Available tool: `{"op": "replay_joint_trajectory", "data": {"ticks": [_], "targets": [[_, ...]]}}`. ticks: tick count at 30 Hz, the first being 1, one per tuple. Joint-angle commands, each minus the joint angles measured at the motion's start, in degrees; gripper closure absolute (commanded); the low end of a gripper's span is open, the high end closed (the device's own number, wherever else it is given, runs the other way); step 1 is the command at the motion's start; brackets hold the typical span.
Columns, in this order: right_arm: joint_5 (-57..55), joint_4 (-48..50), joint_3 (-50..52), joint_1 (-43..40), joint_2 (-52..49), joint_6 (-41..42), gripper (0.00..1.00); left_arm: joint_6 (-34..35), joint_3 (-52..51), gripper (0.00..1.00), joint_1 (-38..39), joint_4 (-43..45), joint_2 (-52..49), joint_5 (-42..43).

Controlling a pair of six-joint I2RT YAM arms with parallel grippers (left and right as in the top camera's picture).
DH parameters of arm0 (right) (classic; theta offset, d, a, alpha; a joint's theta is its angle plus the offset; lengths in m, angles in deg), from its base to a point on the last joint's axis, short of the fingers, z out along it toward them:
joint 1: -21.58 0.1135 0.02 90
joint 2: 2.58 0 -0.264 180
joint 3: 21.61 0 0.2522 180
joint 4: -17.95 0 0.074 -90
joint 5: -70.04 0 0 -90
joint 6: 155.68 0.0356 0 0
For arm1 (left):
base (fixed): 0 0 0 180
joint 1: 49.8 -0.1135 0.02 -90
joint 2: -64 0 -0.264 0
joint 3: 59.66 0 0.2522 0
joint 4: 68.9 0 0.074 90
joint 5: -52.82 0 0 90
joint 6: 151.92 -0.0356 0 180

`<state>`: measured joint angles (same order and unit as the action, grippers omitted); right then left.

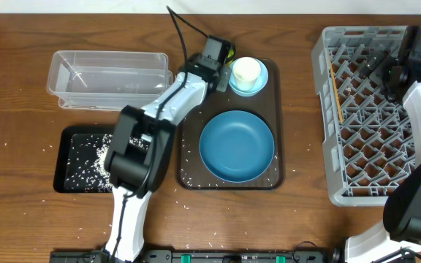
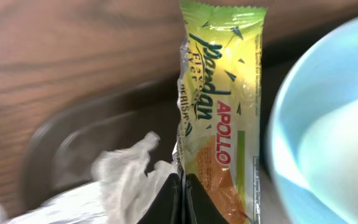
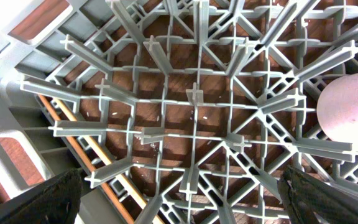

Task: Sort waste into correct bins and load items into the dishwasher rack
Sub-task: 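Grasp the yellow snack wrapper and tissue with the left gripper, then carry the wrapper and tissue to the clear bin and drop them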

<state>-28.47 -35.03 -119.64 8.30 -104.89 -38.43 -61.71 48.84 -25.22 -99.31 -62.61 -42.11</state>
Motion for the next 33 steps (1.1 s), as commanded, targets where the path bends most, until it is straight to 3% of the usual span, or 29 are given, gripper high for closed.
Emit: {"op": "replay_joint_trajectory", "data": {"ticks": [1,21,33], "targets": [[-0.2,0.0,0.0,-0.2,-0.6,1.0,0.01,1.2,0.0,0.94,-0.2,-0.9,5.8,-0.7],[-0.2,0.0,0.0,-0.2,-0.6,1.0,0.01,11.8,0.0,0.94,-3.8,-6.4,14.5,-0.7],[-0.2,0.0,0.0,-0.2,-0.6,1.0,0.01,29.9,0.0,0.94,-15.7,-8.3,27.9,-0.7]]}}
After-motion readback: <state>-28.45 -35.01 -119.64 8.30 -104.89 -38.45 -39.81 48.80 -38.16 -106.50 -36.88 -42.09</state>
